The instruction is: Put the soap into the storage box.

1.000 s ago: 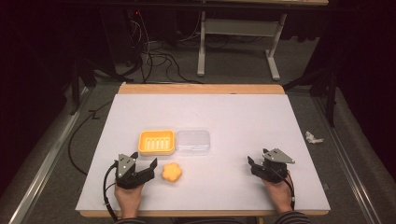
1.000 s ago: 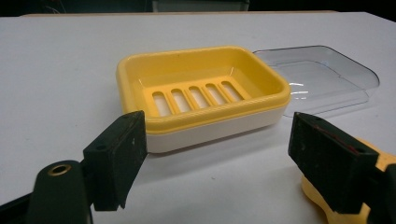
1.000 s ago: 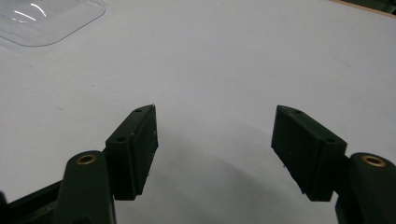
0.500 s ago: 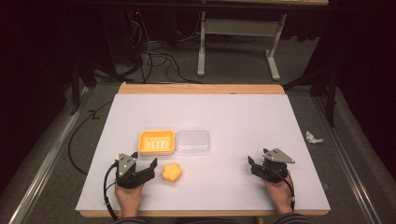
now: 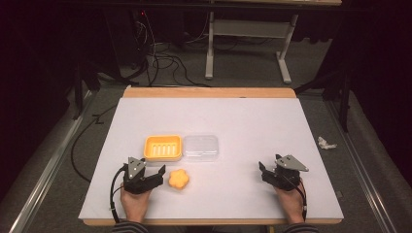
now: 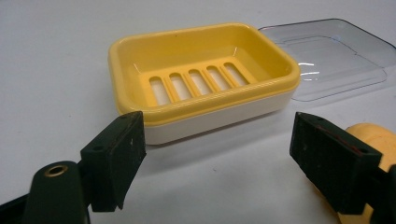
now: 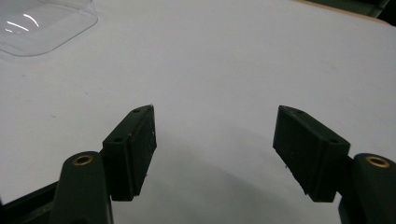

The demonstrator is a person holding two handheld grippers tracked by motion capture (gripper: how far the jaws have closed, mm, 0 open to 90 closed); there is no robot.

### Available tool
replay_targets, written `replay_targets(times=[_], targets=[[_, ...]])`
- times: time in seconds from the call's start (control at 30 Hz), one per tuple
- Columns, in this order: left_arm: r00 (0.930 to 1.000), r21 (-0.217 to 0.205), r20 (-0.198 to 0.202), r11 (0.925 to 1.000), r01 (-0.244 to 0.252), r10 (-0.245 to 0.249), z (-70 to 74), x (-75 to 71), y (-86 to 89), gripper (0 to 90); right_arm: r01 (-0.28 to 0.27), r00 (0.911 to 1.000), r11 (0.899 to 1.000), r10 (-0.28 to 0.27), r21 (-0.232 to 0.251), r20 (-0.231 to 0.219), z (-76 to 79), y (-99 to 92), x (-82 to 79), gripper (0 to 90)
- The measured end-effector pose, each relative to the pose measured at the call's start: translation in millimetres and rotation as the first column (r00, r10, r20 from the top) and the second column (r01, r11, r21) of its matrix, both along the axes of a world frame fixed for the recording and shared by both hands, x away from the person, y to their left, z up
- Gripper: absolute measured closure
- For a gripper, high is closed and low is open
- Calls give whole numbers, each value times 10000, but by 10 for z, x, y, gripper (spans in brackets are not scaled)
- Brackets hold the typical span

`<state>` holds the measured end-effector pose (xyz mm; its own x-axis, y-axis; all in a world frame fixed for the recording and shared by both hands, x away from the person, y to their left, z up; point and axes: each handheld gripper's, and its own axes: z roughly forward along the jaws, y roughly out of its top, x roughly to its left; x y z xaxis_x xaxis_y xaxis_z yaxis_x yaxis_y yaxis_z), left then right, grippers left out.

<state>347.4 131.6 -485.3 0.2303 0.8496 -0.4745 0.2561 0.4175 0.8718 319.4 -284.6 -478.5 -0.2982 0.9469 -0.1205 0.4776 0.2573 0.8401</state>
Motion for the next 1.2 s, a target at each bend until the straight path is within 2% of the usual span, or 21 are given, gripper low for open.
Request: replay_targets(times=[0.07, 0.17, 0.27, 0.4, 0.57, 0.77, 1.0, 1.2], targets=[[10000, -131, 89, 9999, 28, -27, 10, -21, 8, 192, 29, 10000, 10000, -30, 68, 89, 2, -1, -4, 308], [9999, -245, 163, 9997, 32, -28, 30, -37, 44, 192, -83, 10000, 10000, 83, 11, -45, -3, 3, 13, 307], [9999, -526, 101, 9986, 14, -9, 59, -50, 72, 194, -181, 9998, 9996, 180, -219, -48, -7, 30, 9, 307], [9997, -641, -64, 9977, 212, -217, 117, -96, 72, 194, -187, 9998, 9993, 184, -326, -79, -5, 35, 8, 304], [9977, -552, -244, 9966, 611, -625, 192, -163, 39, 193, -32, 10000, 9998, 32, -208, 9, -4, 25, 6, 303], [9949, -609, -355, 9939, 924, -946, 275, -261, -7, 188, -149, 9998, 9992, 144, -379, -122, -8, 42, 14, 301], [9838, -299, -721, 9863, 1623, -1641, 273, -367, -194, 183, -171, 9998, 9986, 165, -498, -124, -10, 50, 17, 298], [9711, -20, -1114, 9772, 2122, -2111, 259, -399, -337, 173, -211, 9997, 9986, 203, -476, -167, -12, 52, 19, 298]])
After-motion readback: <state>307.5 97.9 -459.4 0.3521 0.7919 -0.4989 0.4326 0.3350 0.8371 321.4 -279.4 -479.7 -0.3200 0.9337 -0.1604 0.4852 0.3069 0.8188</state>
